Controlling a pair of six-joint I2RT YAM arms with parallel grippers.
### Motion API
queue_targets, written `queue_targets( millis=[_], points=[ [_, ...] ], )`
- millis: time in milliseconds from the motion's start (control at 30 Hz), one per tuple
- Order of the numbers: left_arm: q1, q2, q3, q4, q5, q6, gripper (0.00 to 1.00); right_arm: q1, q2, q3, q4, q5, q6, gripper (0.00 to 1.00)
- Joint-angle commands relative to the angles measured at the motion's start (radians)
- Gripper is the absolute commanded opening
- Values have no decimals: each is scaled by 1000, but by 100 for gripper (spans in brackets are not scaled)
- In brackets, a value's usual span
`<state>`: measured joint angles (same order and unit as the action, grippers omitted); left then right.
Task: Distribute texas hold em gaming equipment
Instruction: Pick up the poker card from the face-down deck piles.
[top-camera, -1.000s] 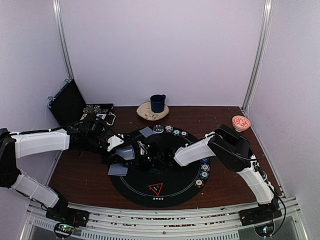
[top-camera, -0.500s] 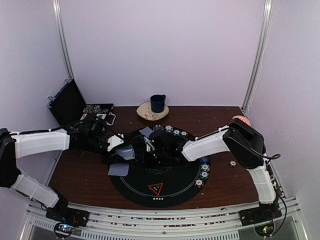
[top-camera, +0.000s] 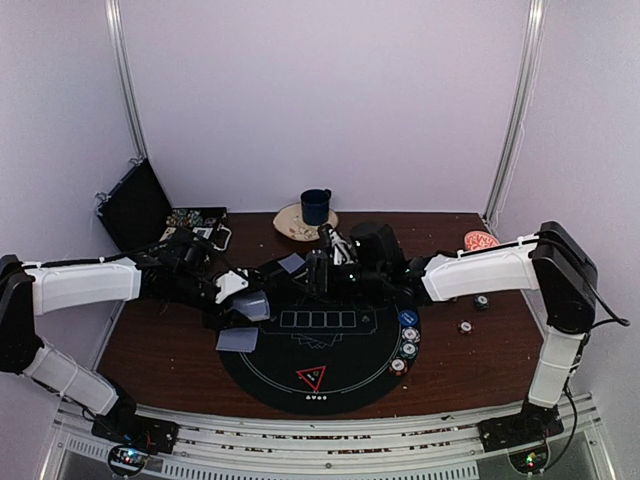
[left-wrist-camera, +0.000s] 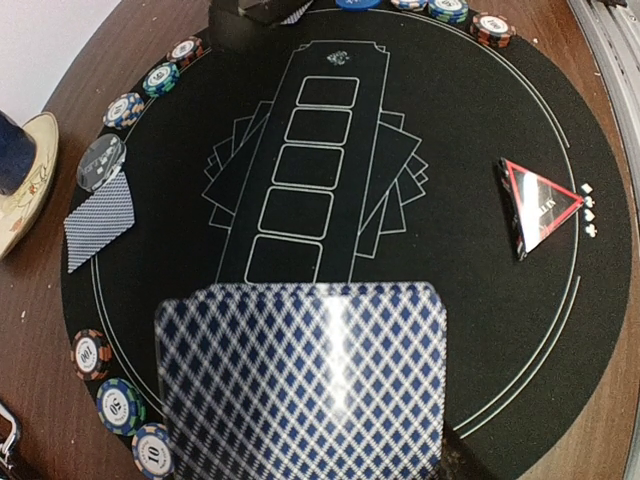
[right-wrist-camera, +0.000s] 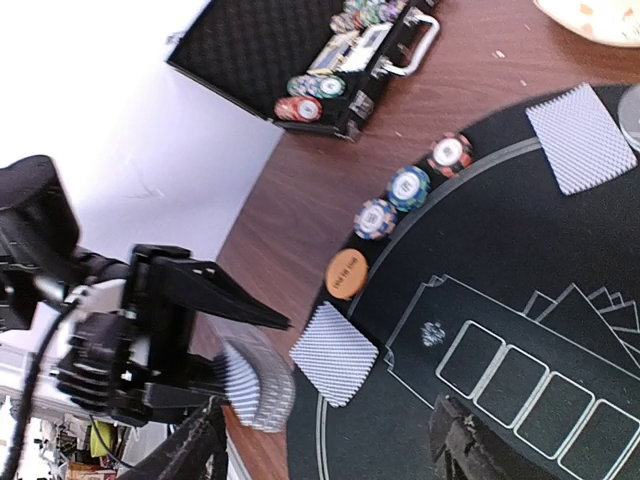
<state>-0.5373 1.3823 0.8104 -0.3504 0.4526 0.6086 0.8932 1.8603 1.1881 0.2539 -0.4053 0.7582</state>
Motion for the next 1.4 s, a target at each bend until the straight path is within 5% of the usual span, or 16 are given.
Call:
queue_targets(
  millis=[0,533,1000,1167,1367],
  points=[
    [6,4,26,27,27,-5,4,10,-4,-24,76,-25,-30,70],
    [-17,31,15,26,57,20,4,63,177,118,124,-166,-13,75],
    [-32,29,6,15,88,43,4,72,288,255,28,-125,-16,75],
    [-33,27,7,9,98,46,5,71,301,274,-22,-87,-51,72],
    [-35,26,9,2,103,50,5,55,265,221,-44,-26,-86,54]
  ],
)
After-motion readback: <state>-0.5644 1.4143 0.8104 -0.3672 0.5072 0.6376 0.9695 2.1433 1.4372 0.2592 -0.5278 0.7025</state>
